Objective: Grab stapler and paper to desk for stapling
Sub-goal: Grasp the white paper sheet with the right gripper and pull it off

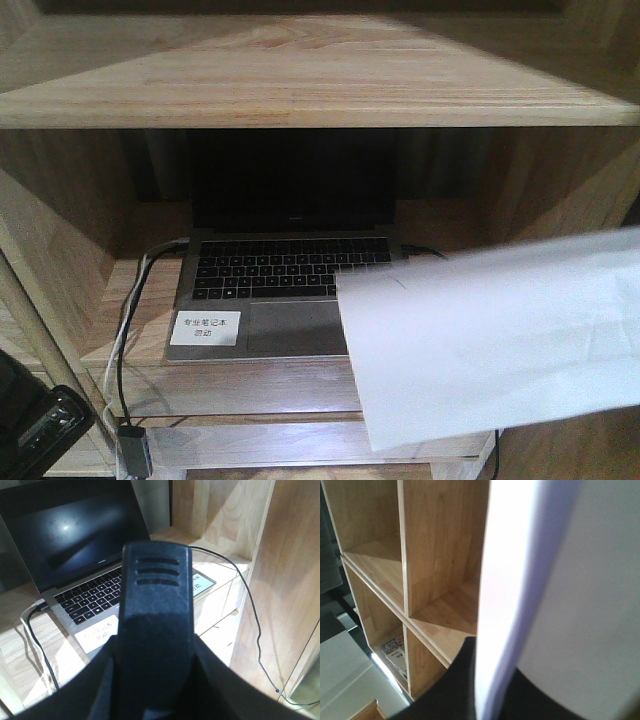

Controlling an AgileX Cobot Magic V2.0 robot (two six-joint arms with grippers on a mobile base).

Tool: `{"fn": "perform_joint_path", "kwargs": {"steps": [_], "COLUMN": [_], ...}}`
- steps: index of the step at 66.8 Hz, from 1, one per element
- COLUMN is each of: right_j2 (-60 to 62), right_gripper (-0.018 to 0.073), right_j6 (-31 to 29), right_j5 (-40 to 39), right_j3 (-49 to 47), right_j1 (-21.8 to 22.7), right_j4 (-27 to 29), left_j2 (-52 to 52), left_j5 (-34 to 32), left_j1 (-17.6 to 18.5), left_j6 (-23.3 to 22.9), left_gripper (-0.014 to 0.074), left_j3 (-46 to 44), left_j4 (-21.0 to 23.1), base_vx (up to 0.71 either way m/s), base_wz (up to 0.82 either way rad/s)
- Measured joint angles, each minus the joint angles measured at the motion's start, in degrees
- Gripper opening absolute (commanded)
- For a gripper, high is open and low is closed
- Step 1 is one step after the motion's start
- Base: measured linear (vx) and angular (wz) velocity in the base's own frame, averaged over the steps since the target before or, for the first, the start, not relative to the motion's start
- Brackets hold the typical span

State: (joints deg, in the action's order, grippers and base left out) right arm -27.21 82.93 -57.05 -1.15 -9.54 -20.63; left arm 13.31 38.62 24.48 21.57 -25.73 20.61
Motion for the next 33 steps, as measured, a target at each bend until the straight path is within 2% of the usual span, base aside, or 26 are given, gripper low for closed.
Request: {"fn": "perform_joint_path", "kwargs": {"steps": [19, 33], "right_j2": [8.97, 9.66], "right_gripper": [-0.0005, -0.0005], "right_j6": [1.46, 1.78], "right_j5": [10.71, 14.45], "right_j3": [1.97, 1.97], "right_j1": [0.0, 0.0], "right_j4": [1.07, 1.12], "left_j2": [0.0, 0.0], "left_j5": [0.0, 0.0], "left_j1": [0.0, 0.0], "left_j6": [0.0, 0.0], "left_gripper": [-0.0007, -0.0007], "left_j3": [0.0, 0.0], "left_j4": [0.0, 0.0], "base_vx": [0.0, 0.0], "base_wz": [0.0, 0.0]}}
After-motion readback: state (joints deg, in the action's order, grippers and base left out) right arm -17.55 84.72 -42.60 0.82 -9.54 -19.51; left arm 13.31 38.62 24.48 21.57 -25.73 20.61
